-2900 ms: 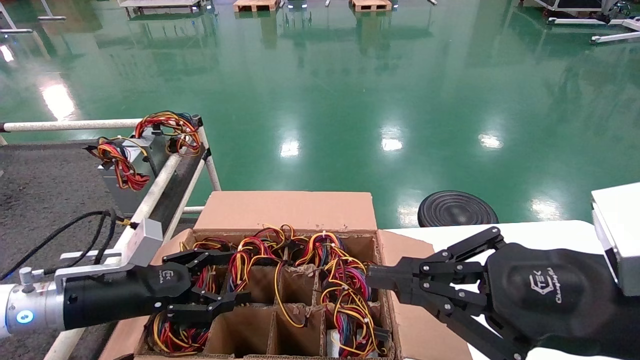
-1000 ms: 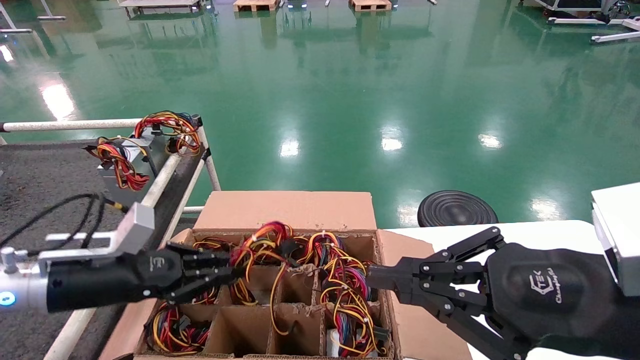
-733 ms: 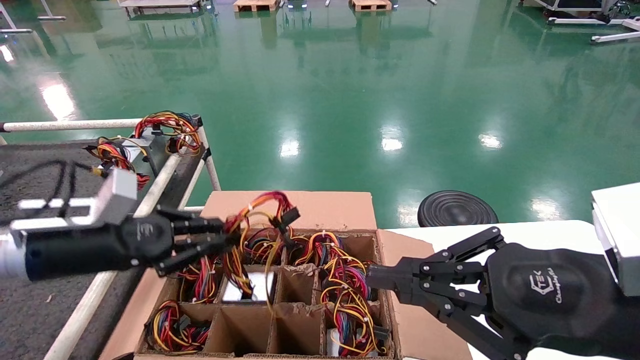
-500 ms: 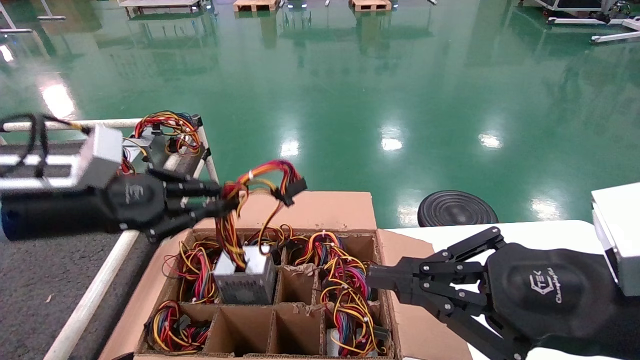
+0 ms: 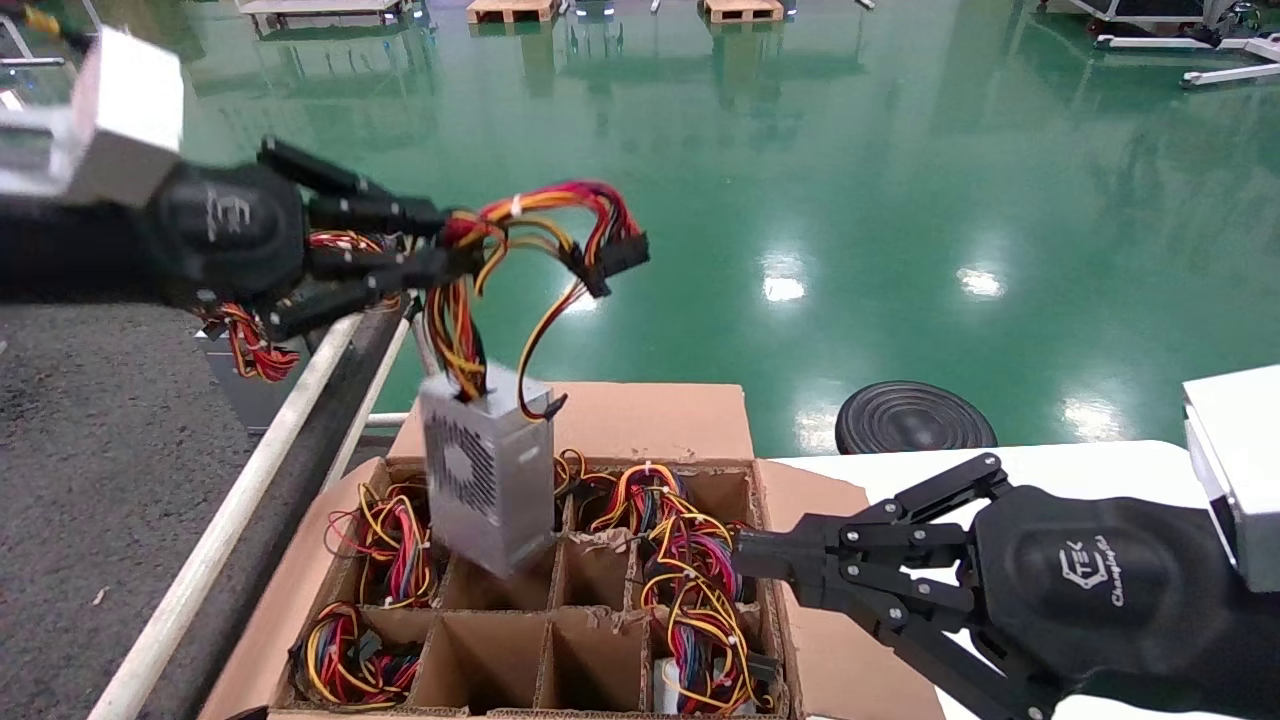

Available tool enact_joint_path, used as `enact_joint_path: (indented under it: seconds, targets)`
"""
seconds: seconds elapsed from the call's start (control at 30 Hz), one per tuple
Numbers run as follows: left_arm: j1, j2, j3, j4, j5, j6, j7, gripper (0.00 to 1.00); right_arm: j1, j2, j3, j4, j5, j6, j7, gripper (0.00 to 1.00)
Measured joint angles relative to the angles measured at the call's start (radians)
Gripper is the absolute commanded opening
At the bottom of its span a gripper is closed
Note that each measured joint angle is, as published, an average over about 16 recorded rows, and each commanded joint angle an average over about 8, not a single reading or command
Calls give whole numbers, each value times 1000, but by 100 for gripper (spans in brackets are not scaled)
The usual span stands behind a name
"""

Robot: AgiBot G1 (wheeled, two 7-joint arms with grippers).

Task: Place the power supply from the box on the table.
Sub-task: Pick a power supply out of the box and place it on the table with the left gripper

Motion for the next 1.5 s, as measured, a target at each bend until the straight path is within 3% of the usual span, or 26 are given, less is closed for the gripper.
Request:
enact_joint_path:
  seconds: [0.57, 1.5]
  targets:
    - [-163, -48, -55, -60, 138, -12, 1, 0, 0, 0, 0, 0, 0, 0, 0, 0]
    - [-353, -243, -52, -94, 354, -11, -62, 0, 0, 0, 0, 0, 0, 0, 0, 0]
